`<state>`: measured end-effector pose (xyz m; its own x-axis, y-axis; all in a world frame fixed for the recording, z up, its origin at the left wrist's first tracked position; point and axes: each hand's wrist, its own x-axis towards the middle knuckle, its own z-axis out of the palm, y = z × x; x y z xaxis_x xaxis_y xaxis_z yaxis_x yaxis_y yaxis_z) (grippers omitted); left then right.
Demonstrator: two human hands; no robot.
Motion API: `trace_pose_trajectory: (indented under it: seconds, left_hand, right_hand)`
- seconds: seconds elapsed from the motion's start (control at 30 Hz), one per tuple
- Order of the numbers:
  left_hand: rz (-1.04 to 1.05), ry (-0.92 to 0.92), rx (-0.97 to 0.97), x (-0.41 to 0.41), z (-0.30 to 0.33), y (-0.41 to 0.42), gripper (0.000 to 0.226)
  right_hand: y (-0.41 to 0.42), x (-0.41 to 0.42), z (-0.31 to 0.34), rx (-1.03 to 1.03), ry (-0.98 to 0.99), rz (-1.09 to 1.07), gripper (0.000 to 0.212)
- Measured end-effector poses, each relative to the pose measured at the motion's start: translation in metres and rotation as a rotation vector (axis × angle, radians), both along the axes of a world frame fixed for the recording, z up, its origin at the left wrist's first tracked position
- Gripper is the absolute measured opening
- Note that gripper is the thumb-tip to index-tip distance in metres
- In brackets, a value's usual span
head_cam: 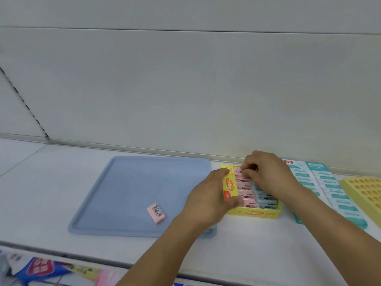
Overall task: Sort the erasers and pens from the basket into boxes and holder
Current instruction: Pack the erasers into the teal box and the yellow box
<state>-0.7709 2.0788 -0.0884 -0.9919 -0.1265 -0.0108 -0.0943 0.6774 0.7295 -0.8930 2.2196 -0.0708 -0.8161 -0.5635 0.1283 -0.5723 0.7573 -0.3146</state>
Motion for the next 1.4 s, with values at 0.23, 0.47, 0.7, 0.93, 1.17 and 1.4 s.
trace_pose_trajectory:
  seconds: [0.23, 0.47, 0.7, 0.93, 1.17, 1.4]
  left_hand:
    - [0.138, 0.16, -0.024, 0.051, 0.028, -0.108, 0.023]
    - [-0.076, -0.222, -0.243, 0.078, 0.013, -0.133, 0.024]
    - [0.018, -0.142, 0.005, 0.074, 0.009, -0.126, 0.016]
    - [0.092, -0.072, 0.735, 0.051, 0.02, -0.079, 0.012]
    - [0.063, -0.163, 0.772, 0.015, 0.037, -0.012, 0.02]
    - [0.086, -0.007, 0.751, 0.007, 0.04, 0.007, 0.016]
  right_hand:
    - [-0.015, 0.043, 0.008, -0.177, -0.018, 0.249, 0.013]
    - [-0.061, 0.086, 0.001, 0.264, -0.033, 0.52, 0.028]
    - [-0.063, 0.099, -0.007, 0.086, -0.072, 0.483, 0.014]
    - [-0.014, 0.073, 0.015, -0.475, -0.231, 0.076, 0.018]
    - [0.007, 0.06, 0.03, -0.979, -0.617, -0.191, 0.002]
    - [0.012, 0.066, 0.024, -0.989, -0.523, -0.126, 0.005]
